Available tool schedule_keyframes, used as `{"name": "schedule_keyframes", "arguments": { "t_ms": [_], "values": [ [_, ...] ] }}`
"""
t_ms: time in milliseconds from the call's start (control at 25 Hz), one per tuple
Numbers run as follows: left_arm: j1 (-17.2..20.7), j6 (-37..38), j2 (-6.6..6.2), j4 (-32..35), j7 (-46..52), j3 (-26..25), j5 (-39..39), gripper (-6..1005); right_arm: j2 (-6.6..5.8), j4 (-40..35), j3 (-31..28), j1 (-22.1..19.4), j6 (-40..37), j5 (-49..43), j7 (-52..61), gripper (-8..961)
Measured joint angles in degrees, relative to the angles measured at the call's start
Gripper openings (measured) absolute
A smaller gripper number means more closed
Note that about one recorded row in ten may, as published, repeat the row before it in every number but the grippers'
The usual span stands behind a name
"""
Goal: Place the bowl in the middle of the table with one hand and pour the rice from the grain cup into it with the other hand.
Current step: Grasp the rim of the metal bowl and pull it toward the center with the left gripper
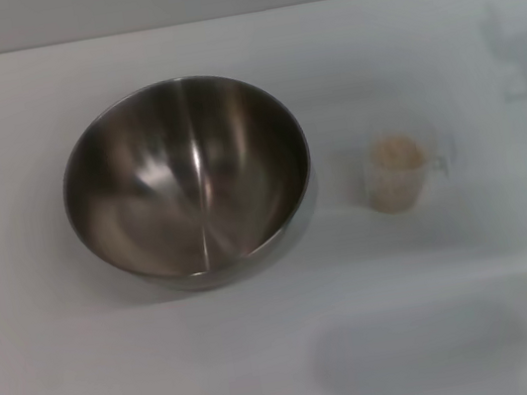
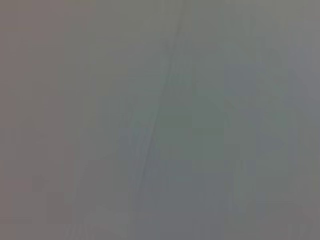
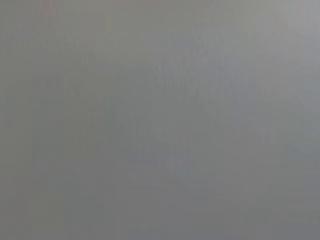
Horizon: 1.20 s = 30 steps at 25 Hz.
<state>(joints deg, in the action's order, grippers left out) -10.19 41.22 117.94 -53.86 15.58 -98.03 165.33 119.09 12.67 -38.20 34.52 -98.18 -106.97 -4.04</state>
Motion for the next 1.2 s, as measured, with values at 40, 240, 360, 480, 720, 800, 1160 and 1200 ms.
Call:
{"name": "schedule_keyframes", "arguments": {
  "t_ms": [40, 240, 360, 480, 720, 800, 1160, 1200],
  "values": [
    [0.73, -4.57, -0.14, -3.69, 0.08, -0.19, 0.01, 841, 0.0, -0.01, -0.04, -0.01, 0.0, 0.0, 0.0, 664],
    [3.93, -29.7, -0.98, -22.86, 0.11, -0.35, 0.04, 841, 0.0, -0.26, -0.18, -0.04, 0.03, 0.01, 0.0, 665],
    [4.27, -46.38, -1.25, -32.64, -0.31, -1.32, -0.06, 841, 0.0, -0.38, -0.3, -0.05, 0.04, 0.01, 0.0, 665],
    [4.01, -62.57, -1.38, -41.0, -2.09, -2.57, -0.22, 841, -0.04, -0.42, -0.31, 0.07, 0.04, 0.01, 0.0, 664],
    [2.06, -89.88, -0.61, -54.35, -16.09, -7.55, -8.06, 841, -0.2, -0.74, -0.3, 0.26, -0.11, 0.09, 0.0, 664],
    [0.73, -98.29, -0.26, -56.9, -21.14, -11.1, -13.12, 841, -0.24, -1.3, -0.44, 0.26, -0.35, 0.34, 0.0, 663],
    [-4.03, -120.19, -0.01, -59.36, -27.73, -17.8, -19.93, 841, 0.06, -1.29, -7.25, -2.92, -4.24, 0.62, 0.05, 664],
    [-4.25, -121.05, -0.01, -59.39, -27.93, -17.77, -19.95, 842, 0.06, -1.25, -8.03, -3.44, -5.2, 0.63, 0.05, 664]
  ]
}}
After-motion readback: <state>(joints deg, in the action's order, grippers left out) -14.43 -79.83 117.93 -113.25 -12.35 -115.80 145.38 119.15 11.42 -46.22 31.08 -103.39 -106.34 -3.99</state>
